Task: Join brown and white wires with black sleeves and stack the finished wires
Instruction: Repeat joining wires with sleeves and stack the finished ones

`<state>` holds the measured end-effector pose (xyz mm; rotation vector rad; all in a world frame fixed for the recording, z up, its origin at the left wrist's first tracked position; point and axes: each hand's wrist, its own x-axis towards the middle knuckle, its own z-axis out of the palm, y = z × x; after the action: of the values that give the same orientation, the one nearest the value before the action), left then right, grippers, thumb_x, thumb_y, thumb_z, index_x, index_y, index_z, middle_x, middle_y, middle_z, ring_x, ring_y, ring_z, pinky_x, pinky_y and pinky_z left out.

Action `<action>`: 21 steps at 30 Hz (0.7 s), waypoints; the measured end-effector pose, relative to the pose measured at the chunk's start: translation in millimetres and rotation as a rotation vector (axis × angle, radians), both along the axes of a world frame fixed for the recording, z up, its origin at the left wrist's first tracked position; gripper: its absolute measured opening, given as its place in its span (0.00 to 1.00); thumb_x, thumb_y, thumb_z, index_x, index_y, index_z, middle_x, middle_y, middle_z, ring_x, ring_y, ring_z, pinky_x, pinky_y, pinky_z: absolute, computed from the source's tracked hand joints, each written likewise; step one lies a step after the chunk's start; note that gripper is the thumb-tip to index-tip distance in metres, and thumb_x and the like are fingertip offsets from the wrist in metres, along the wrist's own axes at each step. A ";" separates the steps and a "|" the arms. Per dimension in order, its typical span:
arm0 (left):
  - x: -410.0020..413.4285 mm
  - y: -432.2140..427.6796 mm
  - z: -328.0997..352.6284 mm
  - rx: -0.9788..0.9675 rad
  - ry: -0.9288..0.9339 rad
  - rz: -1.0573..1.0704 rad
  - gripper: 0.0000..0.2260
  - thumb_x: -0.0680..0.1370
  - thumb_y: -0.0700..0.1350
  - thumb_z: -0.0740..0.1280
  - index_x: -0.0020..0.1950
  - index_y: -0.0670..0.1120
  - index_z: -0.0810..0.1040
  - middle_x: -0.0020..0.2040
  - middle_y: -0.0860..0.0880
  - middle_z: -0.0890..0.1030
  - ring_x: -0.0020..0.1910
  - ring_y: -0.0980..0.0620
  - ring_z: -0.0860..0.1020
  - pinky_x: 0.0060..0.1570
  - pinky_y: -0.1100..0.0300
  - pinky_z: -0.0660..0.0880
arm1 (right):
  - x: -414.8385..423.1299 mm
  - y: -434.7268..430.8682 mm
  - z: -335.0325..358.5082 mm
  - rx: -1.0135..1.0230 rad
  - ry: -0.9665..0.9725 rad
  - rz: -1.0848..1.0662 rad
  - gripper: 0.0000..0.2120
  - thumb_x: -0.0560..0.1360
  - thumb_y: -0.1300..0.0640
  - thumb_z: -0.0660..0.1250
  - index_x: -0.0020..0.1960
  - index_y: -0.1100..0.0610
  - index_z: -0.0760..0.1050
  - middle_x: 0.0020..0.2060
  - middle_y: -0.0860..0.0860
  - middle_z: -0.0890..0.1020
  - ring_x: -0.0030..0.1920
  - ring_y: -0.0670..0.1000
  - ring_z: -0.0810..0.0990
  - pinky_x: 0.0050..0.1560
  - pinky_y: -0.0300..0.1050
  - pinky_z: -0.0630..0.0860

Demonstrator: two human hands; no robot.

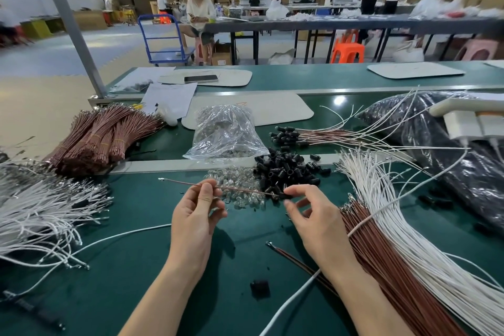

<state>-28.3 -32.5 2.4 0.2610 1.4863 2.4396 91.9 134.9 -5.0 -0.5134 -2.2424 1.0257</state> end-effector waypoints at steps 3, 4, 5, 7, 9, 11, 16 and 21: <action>2.2 2.2 -0.5 -0.018 -0.006 -0.018 0.12 0.76 0.48 0.67 0.54 0.43 0.81 0.40 0.50 0.81 0.35 0.56 0.77 0.36 0.64 0.78 | -0.7 -0.8 0.3 -0.016 0.015 0.017 0.10 0.78 0.54 0.71 0.55 0.40 0.76 0.47 0.36 0.80 0.48 0.40 0.79 0.46 0.35 0.77; 2.8 2.8 -0.6 -0.023 -0.010 -0.028 0.12 0.76 0.48 0.67 0.54 0.43 0.81 0.40 0.50 0.82 0.35 0.56 0.78 0.35 0.64 0.78 | -0.8 -1.2 0.5 -0.025 0.022 0.022 0.10 0.78 0.53 0.71 0.55 0.40 0.76 0.47 0.36 0.80 0.48 0.40 0.79 0.45 0.34 0.77; 3.5 3.4 -0.5 -0.030 -0.013 -0.040 0.12 0.76 0.48 0.67 0.54 0.43 0.81 0.40 0.50 0.82 0.35 0.56 0.78 0.35 0.64 0.79 | -0.7 -1.8 1.2 -0.035 0.031 0.027 0.10 0.78 0.53 0.72 0.55 0.40 0.77 0.47 0.35 0.80 0.48 0.41 0.79 0.44 0.33 0.76; 5.3 4.6 -0.7 -0.040 -0.025 -0.070 0.11 0.75 0.48 0.68 0.53 0.43 0.82 0.40 0.50 0.83 0.35 0.56 0.79 0.35 0.64 0.79 | 0.0 -3.6 3.2 -0.060 0.043 0.045 0.10 0.77 0.52 0.72 0.54 0.40 0.77 0.48 0.34 0.80 0.48 0.41 0.79 0.44 0.30 0.74; 8.1 6.2 -0.8 -0.045 -0.045 -0.111 0.11 0.75 0.48 0.68 0.53 0.43 0.82 0.41 0.49 0.83 0.35 0.55 0.79 0.35 0.63 0.79 | 0.1 -6.2 5.7 -0.114 0.052 0.090 0.11 0.76 0.52 0.73 0.55 0.39 0.77 0.48 0.34 0.81 0.47 0.41 0.80 0.45 0.29 0.74; 11.9 8.1 -0.2 -0.044 -0.077 -0.156 0.11 0.75 0.48 0.69 0.52 0.43 0.84 0.42 0.48 0.84 0.36 0.55 0.80 0.36 0.63 0.79 | -0.5 -10.0 8.6 -0.221 0.067 0.154 0.14 0.75 0.52 0.74 0.56 0.39 0.77 0.49 0.36 0.83 0.47 0.42 0.81 0.46 0.30 0.75; 20.0 11.6 7.2 0.024 -0.190 -0.246 0.07 0.73 0.47 0.70 0.44 0.48 0.88 0.42 0.47 0.85 0.35 0.56 0.81 0.35 0.63 0.79 | -1.0 -14.2 21.3 -0.695 0.254 0.256 0.26 0.67 0.49 0.78 0.63 0.45 0.75 0.50 0.50 0.86 0.46 0.48 0.85 0.45 0.38 0.80; 20.8 11.1 12.4 0.104 -0.304 -0.255 0.07 0.73 0.44 0.70 0.45 0.46 0.89 0.44 0.46 0.86 0.35 0.55 0.82 0.34 0.63 0.80 | -0.2 -12.2 24.9 -1.011 0.373 0.311 0.17 0.65 0.52 0.77 0.55 0.48 0.84 0.52 0.57 0.86 0.47 0.52 0.86 0.44 0.39 0.81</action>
<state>-7.4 -21.4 14.8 0.0872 1.1263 2.2364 91.7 122.7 19.9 -0.3186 -1.3715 2.2057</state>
